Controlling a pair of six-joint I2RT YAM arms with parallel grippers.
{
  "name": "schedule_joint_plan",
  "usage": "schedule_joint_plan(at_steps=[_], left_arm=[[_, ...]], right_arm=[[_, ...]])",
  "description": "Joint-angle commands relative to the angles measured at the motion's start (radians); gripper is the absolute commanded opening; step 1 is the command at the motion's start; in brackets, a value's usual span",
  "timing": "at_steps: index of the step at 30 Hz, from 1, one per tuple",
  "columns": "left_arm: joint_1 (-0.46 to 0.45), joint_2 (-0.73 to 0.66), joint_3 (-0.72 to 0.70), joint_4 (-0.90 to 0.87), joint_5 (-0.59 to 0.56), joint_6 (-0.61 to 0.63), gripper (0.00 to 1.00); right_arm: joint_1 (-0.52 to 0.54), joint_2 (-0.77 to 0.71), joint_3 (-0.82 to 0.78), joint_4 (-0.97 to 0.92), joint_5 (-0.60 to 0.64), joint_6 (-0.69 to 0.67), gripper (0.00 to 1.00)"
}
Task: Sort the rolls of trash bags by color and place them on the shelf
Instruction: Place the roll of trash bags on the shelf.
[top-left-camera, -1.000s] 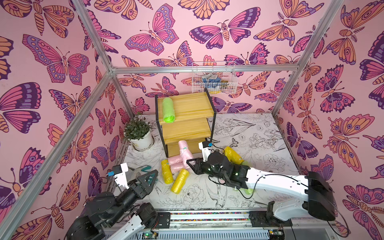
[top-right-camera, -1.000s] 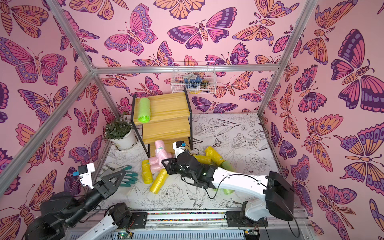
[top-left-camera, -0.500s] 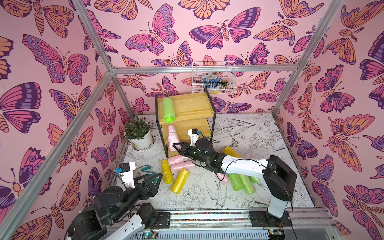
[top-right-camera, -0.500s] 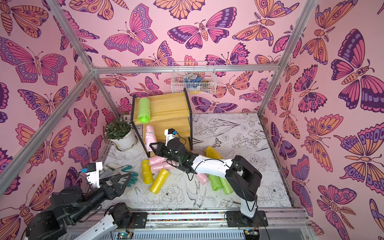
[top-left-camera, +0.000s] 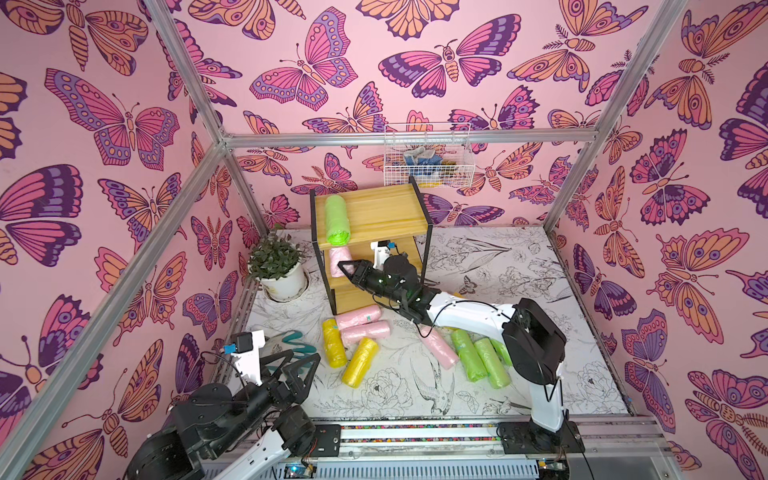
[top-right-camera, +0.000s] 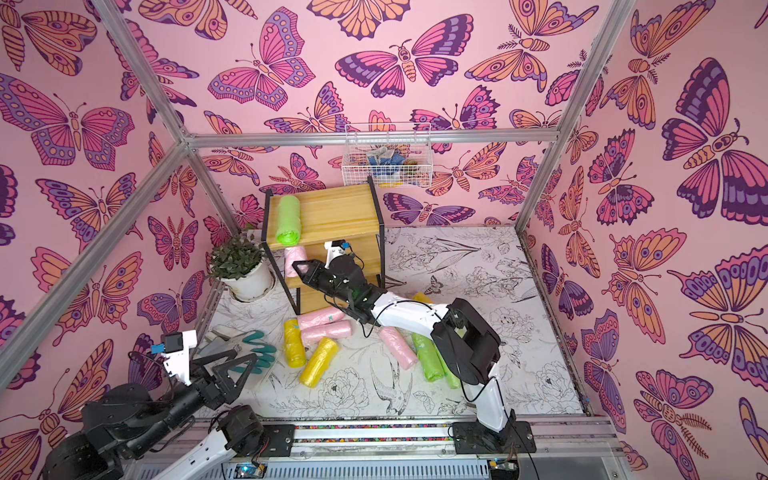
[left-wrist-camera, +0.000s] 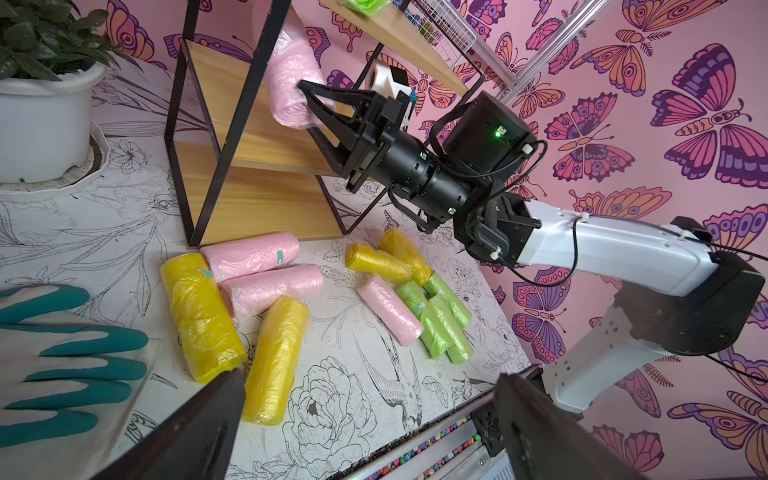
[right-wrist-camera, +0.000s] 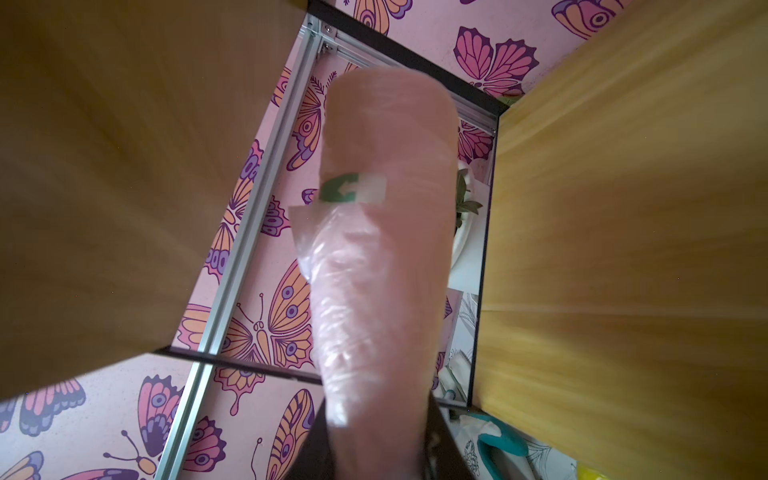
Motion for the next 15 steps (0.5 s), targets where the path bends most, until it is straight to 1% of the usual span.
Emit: schedule_joint_plan(at_steps=[1,3,5,12,15], left_arm=[[0.002,-0.006,0.009,-0.023,-0.014,0.026,1.00],[0.002,-0.005,0.009,-0.022,-0.016,0.030,1.00],[0.002,-0.005,0.007,-0.023,-0.019,0.031,1.00],[0.002,-0.011,-0.005,-0.026,-0.026,0.019,1.00],[0.002,-0.011,-0.007,-0.034,-0.030,0.016,1.00]], right_arm=[[-0.018,0.024,0.063,-0.028,-0.022,-0.004,0.00],[-0.023,0.035,0.076,-0.053,-0.020,-0.004,0.00],[-0.025,0.045,0.084,-0.080,-0.013,-0.004,0.04],[-0.026,0.097,0.130,-0.149,-0.020,0.007,0.11],[-0.026,0.108,0.122,-0.146,-0.015,0.037,0.27]])
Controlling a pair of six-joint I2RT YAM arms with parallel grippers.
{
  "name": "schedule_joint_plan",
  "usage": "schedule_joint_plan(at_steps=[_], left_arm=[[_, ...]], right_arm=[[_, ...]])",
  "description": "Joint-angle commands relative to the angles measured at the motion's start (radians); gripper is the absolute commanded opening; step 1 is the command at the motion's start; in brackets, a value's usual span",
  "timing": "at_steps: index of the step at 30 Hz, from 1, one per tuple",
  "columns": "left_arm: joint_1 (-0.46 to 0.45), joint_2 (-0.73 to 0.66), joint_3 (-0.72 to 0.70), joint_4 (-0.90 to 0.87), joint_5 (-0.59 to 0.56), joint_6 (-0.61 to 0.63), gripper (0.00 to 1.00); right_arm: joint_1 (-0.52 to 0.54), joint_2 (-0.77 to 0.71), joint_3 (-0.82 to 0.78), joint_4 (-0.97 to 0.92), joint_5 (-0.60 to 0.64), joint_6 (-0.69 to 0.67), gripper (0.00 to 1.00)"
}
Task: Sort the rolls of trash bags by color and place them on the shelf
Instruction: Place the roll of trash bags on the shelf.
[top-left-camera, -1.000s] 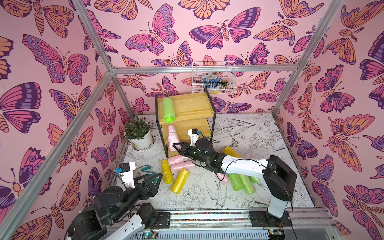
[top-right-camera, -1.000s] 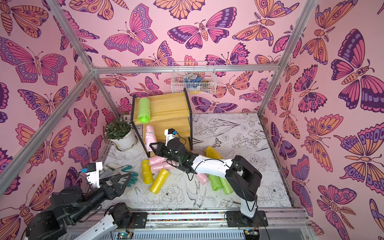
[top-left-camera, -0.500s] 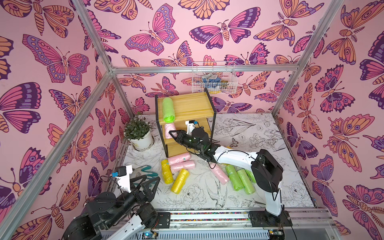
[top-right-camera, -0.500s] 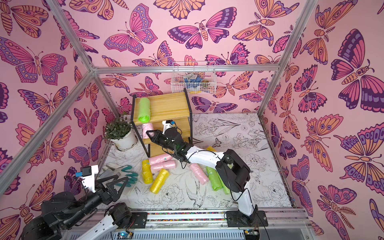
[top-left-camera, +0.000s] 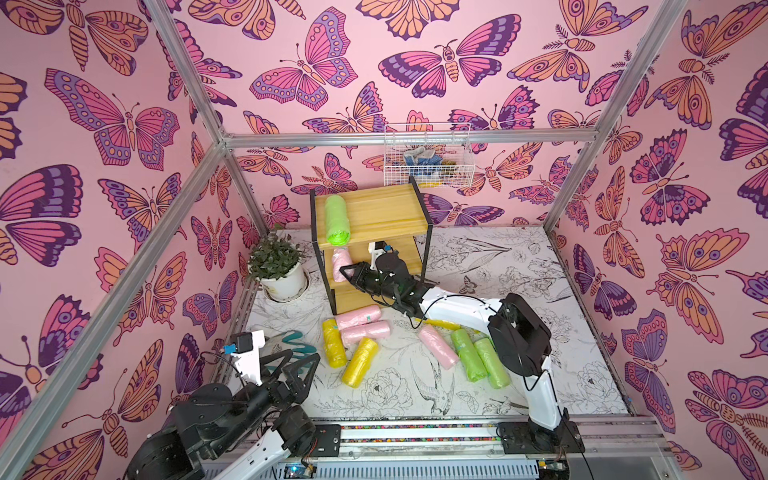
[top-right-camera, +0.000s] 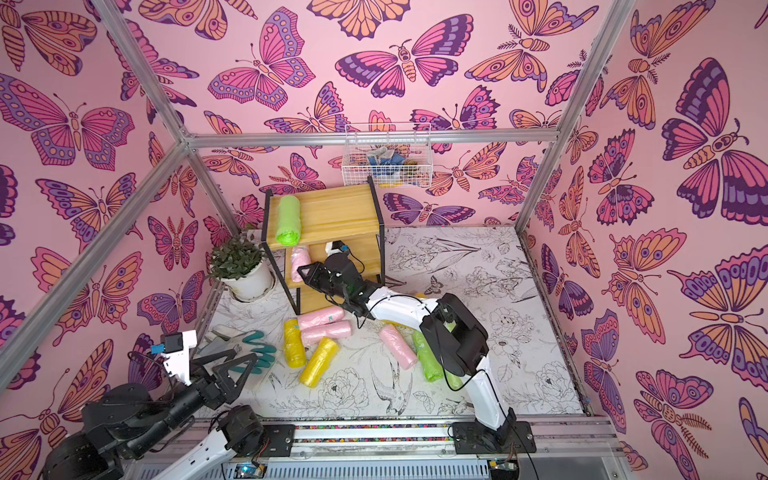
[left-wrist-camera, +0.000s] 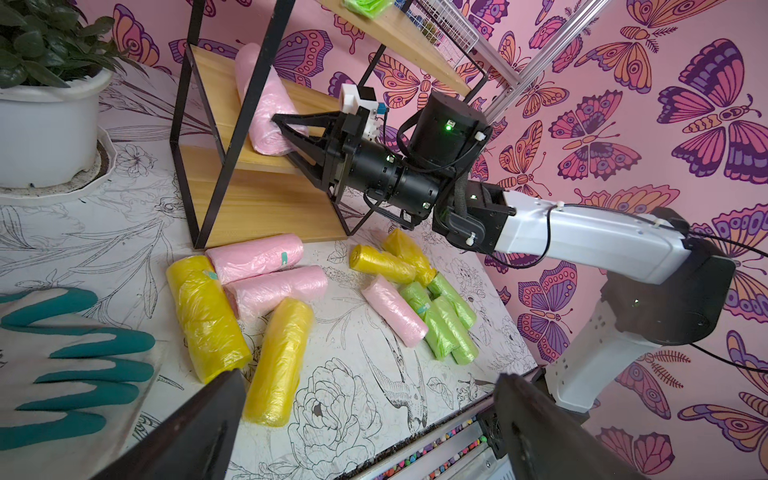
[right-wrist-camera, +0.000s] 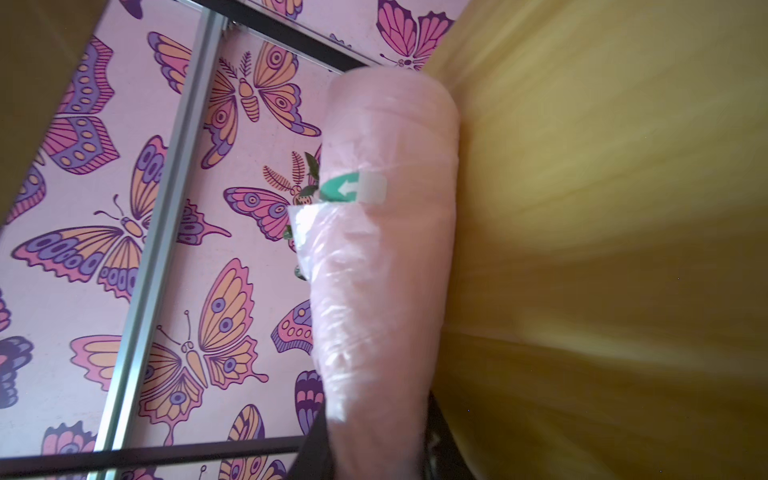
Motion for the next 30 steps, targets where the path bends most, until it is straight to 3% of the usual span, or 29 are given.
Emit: schedule_joint_plan(at_steps=[1,6,9,10,24,30], left_arm=[[0.002,-0.010,-0.005,-0.037,-0.026,0.007,1.00],[0.002,0.022,0.040,-0.109,-0.064,0.006,1.00],[0.002,0.038,0.061,-0.137,-0.075,0.007,1.00],[0.002,0.044,0.064,-0.143,-0.080,0.005,1.00],[0.002,0.151,0.067,-0.168,-0.098,-0.026,1.00],[0.002,0.289,0.108,-0.227,-0.088,-0.009,1.00]], right_arm=[[-0.003,0.006,0.036,-0.007,0.001,0.028,0.29],[-0.001,-0.026,0.018,-0.065,0.036,0.001,0.51],[0.002,-0.069,-0.013,-0.097,0.087,-0.010,0.84],[0.002,-0.082,-0.030,-0.090,0.097,-0.006,0.89],[0.019,-0.244,-0.163,-0.135,0.090,-0.026,0.76],[0.079,-0.396,-0.309,-0.249,0.143,-0.098,0.78]])
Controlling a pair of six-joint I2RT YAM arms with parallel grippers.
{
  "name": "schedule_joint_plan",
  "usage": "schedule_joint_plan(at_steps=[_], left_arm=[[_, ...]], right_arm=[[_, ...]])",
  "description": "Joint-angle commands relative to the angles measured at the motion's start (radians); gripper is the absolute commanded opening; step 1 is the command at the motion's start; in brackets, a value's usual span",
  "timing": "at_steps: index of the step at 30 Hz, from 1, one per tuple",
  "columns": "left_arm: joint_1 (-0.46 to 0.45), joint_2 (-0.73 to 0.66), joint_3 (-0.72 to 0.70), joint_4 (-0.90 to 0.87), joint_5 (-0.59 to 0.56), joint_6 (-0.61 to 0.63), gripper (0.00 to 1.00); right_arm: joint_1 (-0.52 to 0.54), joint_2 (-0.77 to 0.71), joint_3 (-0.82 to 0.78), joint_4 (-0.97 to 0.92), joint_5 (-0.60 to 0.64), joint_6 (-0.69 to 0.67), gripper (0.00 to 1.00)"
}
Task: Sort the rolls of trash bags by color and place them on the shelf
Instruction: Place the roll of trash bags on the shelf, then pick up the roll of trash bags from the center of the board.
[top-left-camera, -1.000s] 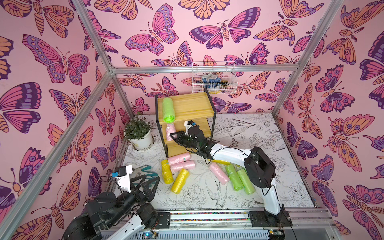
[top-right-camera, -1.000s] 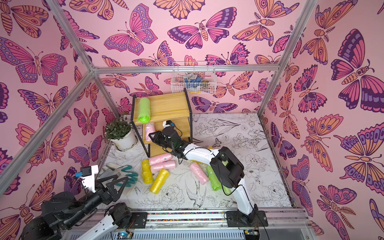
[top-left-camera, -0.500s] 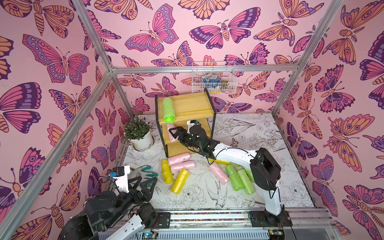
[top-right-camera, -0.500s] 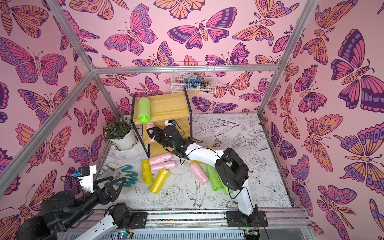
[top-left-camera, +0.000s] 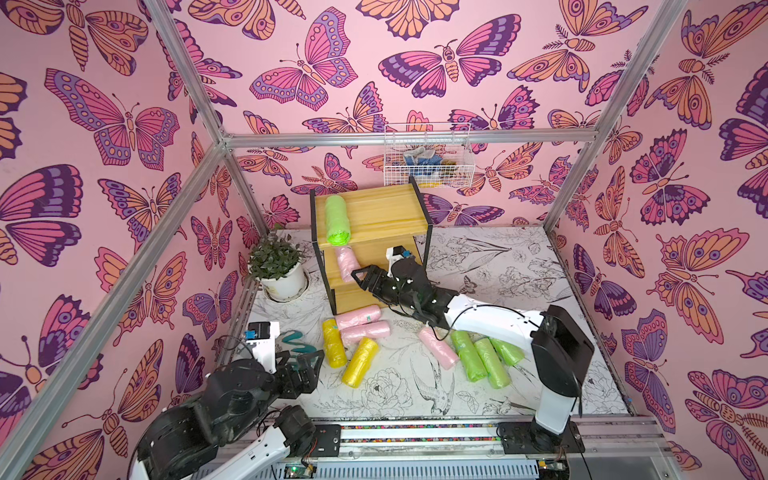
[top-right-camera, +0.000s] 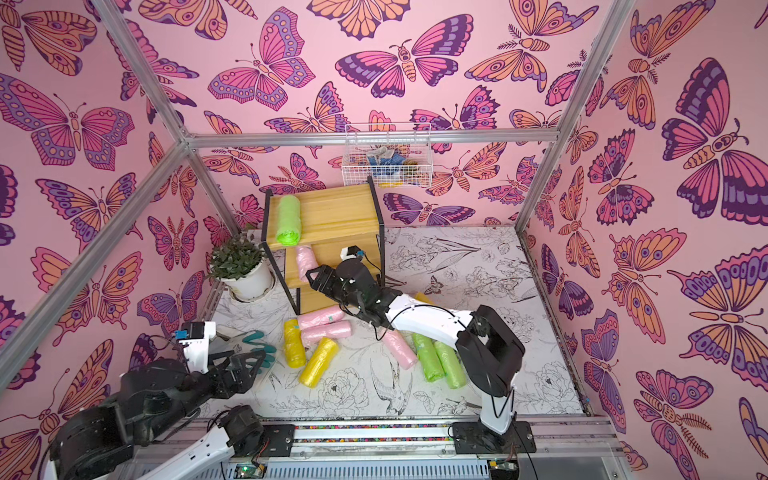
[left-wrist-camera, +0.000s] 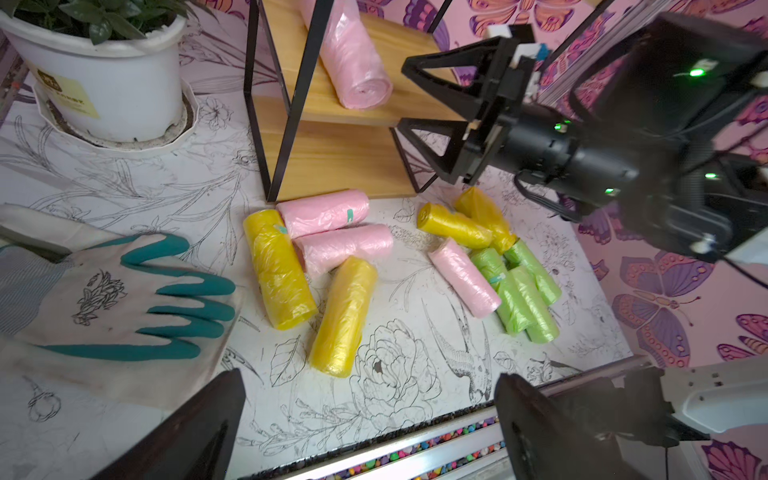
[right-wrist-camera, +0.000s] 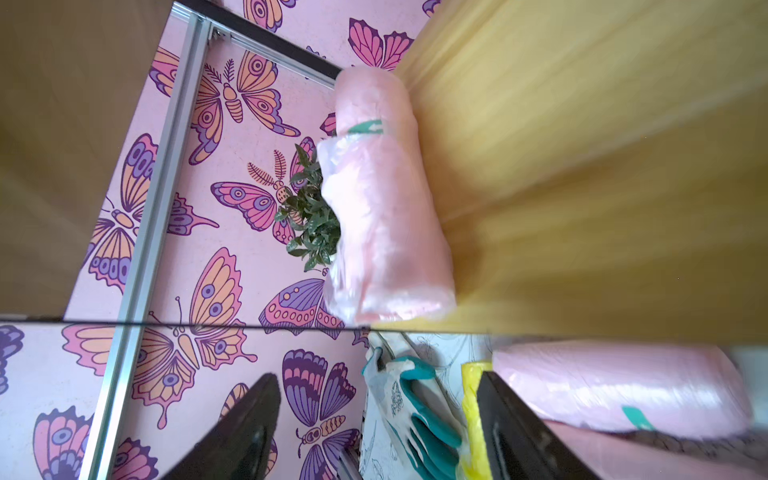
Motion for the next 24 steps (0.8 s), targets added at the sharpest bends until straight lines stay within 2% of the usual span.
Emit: schedule_joint_plan(at_steps=[1,5,8,13,14,16,21,24], left_arm=[[0.002,0.080,0.035,-0.046,0.001,0.010,1.00],[0.002,0.174,0.051,-0.031,0.025,-0.032,1.00],[0.002,0.229,0.018,0.043,0.087,-0.088,0.99],[-0.003,0.350,-0.056,0.205,0.212,-0.249,0.93],[-0.008,0.387,-0.058,0.218,0.217,-0.281,0.93],[-0.023,0.459,-0.048,0.235,0.218,-0.319,1.00],[-0.074,0.662,0.037,0.266,0.180,-0.423,1.00],[-0.122,0.802,0.104,0.304,0.165,-0.449,1.00]], right_arm=[[0.051,-0.105,-0.058,-0.135,0.055,-0.099,0.78],[0.080,-0.300,-0.196,-0.294,0.127,-0.196,0.77],[0.081,-0.463,-0.322,-0.412,0.162,-0.243,0.77],[0.088,-0.755,-0.426,-0.722,0.293,-0.297,0.76],[0.088,-0.817,-0.441,-0.788,0.332,-0.297,0.77],[0.088,-0.930,-0.459,-0.901,0.400,-0.299,0.78],[0.087,-1.170,-0.488,-1.110,0.542,-0.291,0.80],[0.088,-1.252,-0.480,-1.197,0.590,-0.290,0.81]])
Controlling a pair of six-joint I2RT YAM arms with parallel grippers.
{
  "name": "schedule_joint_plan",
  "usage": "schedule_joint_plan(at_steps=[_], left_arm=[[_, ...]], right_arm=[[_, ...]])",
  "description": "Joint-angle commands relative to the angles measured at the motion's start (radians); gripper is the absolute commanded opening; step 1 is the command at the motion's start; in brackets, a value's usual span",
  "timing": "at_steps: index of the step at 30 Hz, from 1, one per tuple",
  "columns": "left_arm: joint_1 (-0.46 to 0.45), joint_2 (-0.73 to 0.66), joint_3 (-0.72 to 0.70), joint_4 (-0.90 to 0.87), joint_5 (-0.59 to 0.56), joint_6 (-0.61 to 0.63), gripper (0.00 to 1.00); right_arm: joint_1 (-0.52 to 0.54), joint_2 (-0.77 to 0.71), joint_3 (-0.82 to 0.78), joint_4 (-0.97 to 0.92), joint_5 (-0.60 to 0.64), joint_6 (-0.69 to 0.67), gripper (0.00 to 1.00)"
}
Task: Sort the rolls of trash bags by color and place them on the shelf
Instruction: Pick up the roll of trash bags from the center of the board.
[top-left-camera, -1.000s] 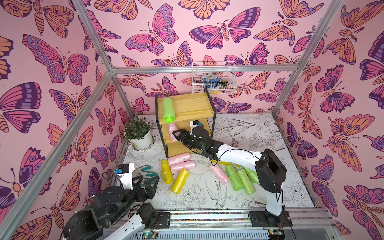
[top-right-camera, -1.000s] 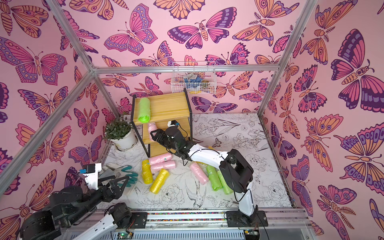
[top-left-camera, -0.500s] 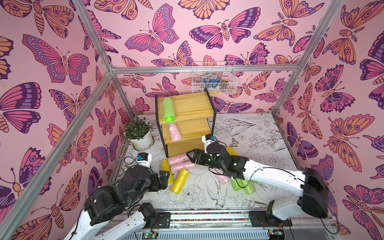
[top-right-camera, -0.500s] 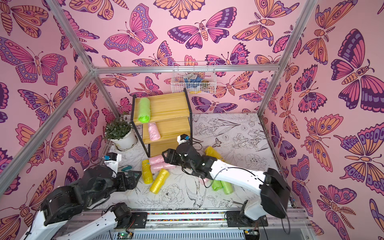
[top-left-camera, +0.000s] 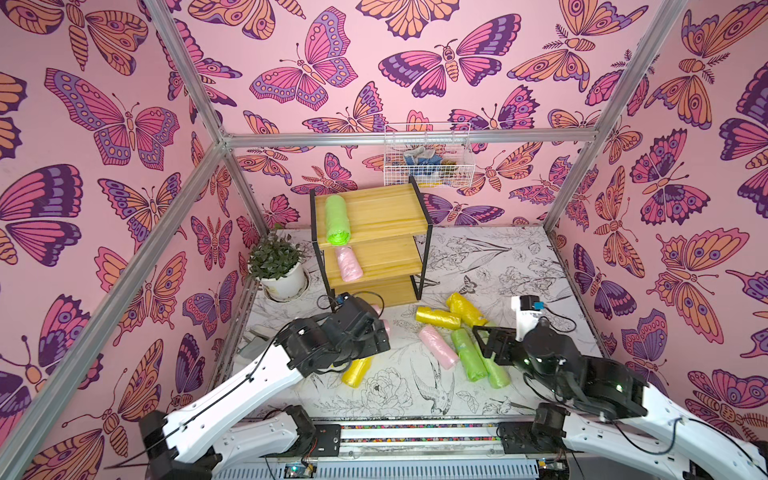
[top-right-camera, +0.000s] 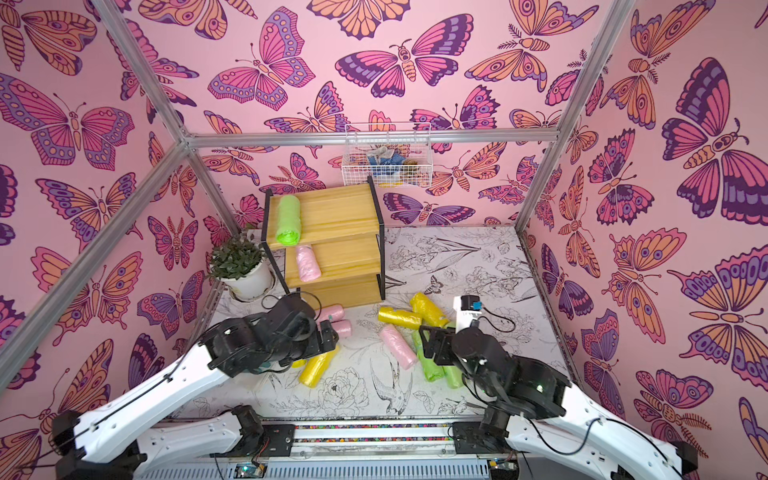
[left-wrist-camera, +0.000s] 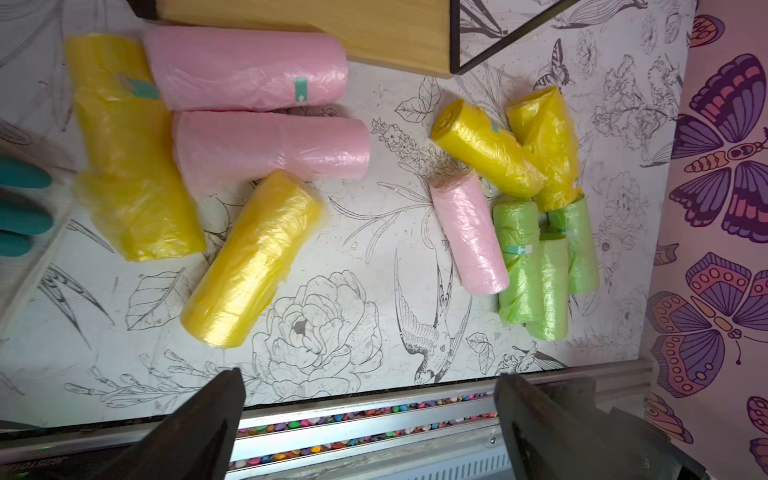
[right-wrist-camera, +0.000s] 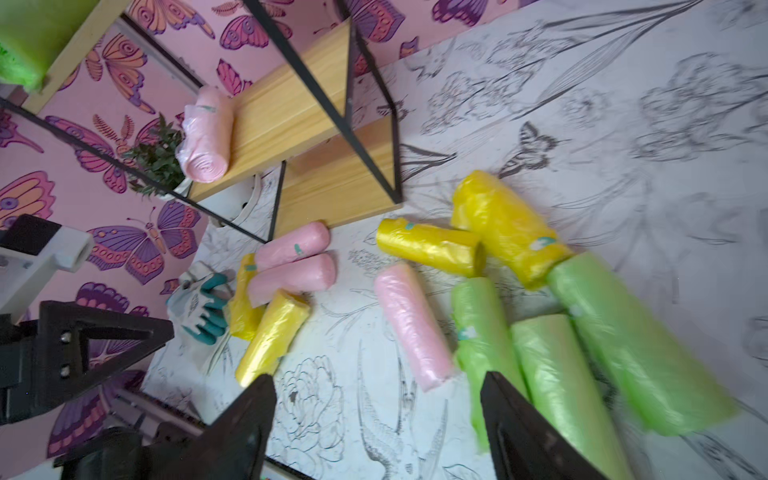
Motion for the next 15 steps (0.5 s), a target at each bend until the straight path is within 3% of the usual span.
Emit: schedule_joint_plan(at_steps=[1,8,15], left_arm=[[-0.048,0.126,0.078,0.077,-0.019,-0.075,1.00],[-0.111,0.445,0.220,0.146,-0.012,-0.166,0.97],[-0.124,0.645,0.291,0.220,0.001,-0.229,0.97]], right_arm=[[0.003,-0.059,-0.003,-0.207,0.125,-0.019,0.81],[0.003,-0.175,-0.013,-0.283,0.132,-0.010,0.81],[0.002,-0.283,-0.052,-0.299,0.125,-0.001,0.82]])
